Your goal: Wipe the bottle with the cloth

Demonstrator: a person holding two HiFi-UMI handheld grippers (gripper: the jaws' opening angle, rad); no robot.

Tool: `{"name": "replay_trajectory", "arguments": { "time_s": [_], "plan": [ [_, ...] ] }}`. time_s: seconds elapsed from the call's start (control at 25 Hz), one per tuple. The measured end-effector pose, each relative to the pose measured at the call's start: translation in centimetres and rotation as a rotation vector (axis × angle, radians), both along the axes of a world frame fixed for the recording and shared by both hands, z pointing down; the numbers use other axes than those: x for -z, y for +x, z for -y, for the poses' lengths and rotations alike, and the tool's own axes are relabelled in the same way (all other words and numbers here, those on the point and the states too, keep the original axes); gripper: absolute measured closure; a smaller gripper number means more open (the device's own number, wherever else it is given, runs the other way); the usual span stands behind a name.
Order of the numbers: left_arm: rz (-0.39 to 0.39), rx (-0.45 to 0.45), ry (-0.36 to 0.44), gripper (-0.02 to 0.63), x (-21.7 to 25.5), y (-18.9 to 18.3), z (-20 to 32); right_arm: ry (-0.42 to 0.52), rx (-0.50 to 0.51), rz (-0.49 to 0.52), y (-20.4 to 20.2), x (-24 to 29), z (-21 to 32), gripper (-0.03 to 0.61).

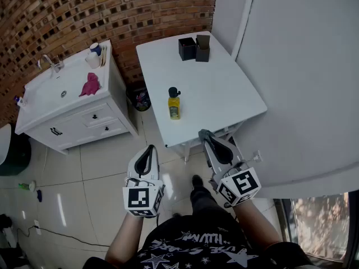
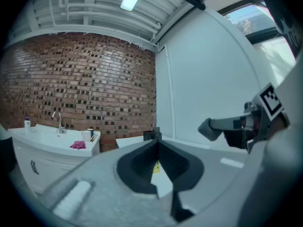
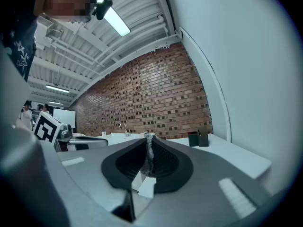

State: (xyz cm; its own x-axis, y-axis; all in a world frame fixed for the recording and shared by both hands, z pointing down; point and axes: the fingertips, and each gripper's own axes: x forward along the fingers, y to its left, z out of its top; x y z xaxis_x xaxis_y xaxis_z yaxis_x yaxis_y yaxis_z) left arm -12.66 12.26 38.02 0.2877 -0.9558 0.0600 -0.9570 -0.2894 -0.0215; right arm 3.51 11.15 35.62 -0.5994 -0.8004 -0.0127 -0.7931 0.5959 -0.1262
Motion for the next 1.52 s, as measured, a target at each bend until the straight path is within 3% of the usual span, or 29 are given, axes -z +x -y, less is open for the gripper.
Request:
{"name": "replay_trajectory", "arguments": {
  "time_s": [0.12,0.32,0.64,0.88,1.04,1.12,1.32,1.52],
  "plan": [
    [-0.015,0.039,-0.044,0.611,-0.6,0.8,3.3,0.029,0.045,-0.009,0.7,1.1,4.1,0.543],
    [0.020,0.105,-0.032,0.611,-0.9,0.6,8.6,0.017,0.135,-0.021,0.9,0.9,9.8,0.543],
    [0.057,0.183,-0.044,0.611,-0.2,0.3,13.8,0.004,0.292,-0.073,-1.3,0.2,13.1,0.543],
    [0.075,0.164,-0.060,0.611,-0.8,-0.5,15.4,0.048,0.334,-0.139,-4.8,1.6,15.7,0.543],
    [-0.003,0.150,-0.125,0.611,-1.7,-1.3,16.2,0.021,0.335,-0.211,-7.3,2.0,17.7,0.543],
    [-0.004,0.122,-0.138,0.611,-2.1,-1.2,16.3,0.010,0.349,-0.252,-8.2,1.4,18.3,0.543],
    [0.000,0.087,-0.159,0.611,-3.1,-1.3,16.9,-0.049,0.353,-0.341,-9.2,-0.8,19.0,0.543],
    [-0.030,0.046,-0.190,0.611,-3.5,-0.1,17.5,-0.018,0.365,-0.388,-9.2,-1.0,18.5,0.543]
  ]
}}
